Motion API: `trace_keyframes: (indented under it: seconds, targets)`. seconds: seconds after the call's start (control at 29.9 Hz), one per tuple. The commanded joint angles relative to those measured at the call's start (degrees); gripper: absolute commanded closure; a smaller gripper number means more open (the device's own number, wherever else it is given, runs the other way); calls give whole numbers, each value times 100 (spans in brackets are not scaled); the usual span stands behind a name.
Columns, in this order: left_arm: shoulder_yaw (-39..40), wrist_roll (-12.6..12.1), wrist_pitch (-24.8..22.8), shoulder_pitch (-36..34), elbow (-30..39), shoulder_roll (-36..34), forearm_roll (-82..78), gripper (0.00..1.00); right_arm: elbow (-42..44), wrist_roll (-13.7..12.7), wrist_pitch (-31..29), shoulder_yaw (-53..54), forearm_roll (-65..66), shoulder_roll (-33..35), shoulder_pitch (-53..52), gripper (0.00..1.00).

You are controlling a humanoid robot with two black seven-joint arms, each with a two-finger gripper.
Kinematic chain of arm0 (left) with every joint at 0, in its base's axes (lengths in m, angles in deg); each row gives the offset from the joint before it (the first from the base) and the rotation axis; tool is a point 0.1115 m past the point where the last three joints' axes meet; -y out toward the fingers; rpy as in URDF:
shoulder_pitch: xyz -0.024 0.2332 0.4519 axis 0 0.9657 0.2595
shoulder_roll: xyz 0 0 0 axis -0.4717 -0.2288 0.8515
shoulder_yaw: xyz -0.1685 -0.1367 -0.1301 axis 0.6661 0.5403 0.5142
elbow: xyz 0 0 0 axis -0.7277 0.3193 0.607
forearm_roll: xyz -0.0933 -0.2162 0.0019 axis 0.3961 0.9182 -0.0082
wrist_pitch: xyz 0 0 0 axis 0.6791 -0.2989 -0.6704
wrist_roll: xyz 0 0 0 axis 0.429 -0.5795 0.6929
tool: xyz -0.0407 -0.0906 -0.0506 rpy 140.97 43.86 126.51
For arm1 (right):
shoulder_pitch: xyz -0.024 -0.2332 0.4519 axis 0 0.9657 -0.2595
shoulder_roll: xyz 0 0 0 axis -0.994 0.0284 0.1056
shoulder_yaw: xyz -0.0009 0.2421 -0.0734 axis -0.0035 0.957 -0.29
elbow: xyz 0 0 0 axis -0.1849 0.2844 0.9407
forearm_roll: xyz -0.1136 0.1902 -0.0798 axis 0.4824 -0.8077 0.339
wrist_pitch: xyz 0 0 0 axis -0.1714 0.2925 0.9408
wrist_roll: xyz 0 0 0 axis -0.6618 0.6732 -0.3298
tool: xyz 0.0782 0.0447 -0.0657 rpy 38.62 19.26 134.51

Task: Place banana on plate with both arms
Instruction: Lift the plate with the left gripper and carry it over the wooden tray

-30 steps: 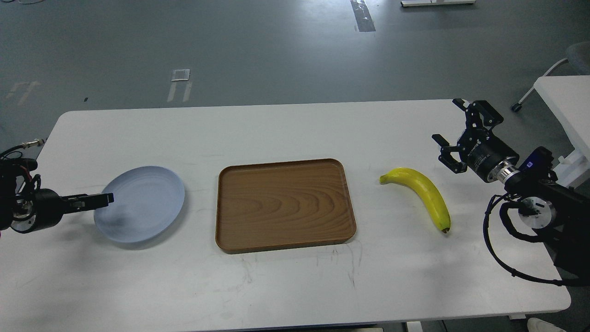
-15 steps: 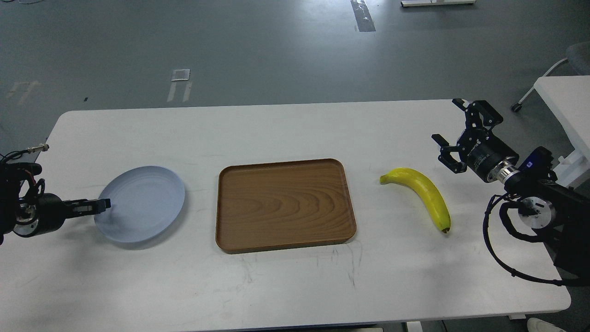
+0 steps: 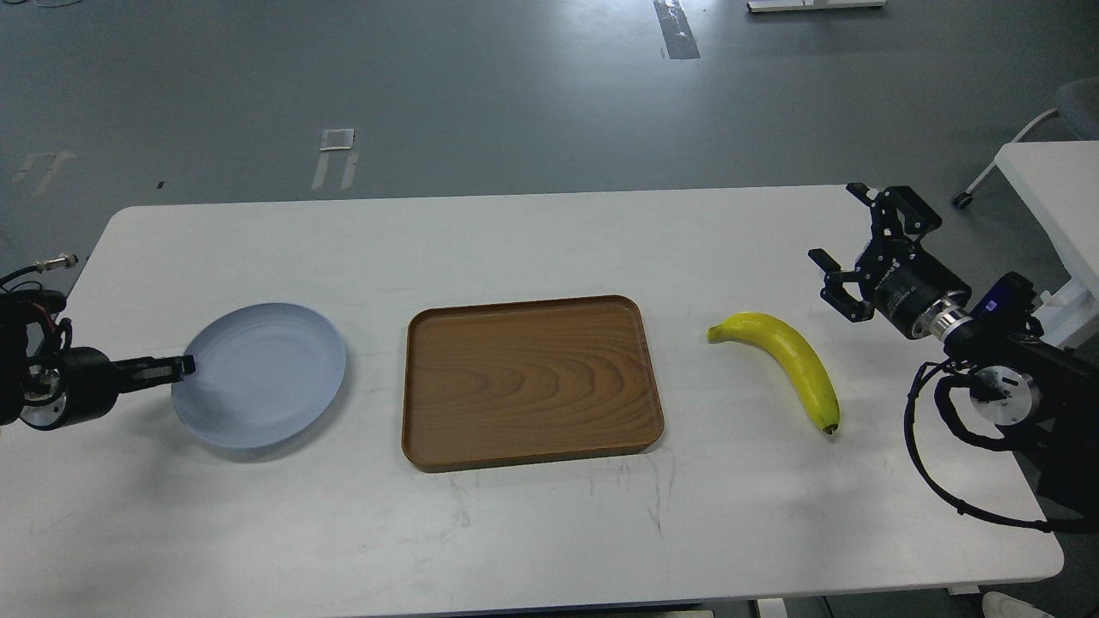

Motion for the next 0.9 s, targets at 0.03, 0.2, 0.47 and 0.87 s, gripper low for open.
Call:
trace_keyframes:
  seconds: [0.03, 0.2, 0.47, 0.87]
  targets:
    - [16, 38, -525, -776, 395, -198, 240, 100, -1, 0, 0, 0, 0, 57, 0, 0]
    - [16, -32, -981, -1691, 755, -110, 513, 100, -1, 0, 0, 9, 0, 75, -9, 0]
    - [-1, -586, -981, -2185, 1354, 944, 425, 100, -1, 0, 0, 0, 0, 84, -27, 0]
    - [-757, -771, -981, -2247, 818, 2552, 21, 100, -28, 0, 0, -9, 0, 382, -27, 0]
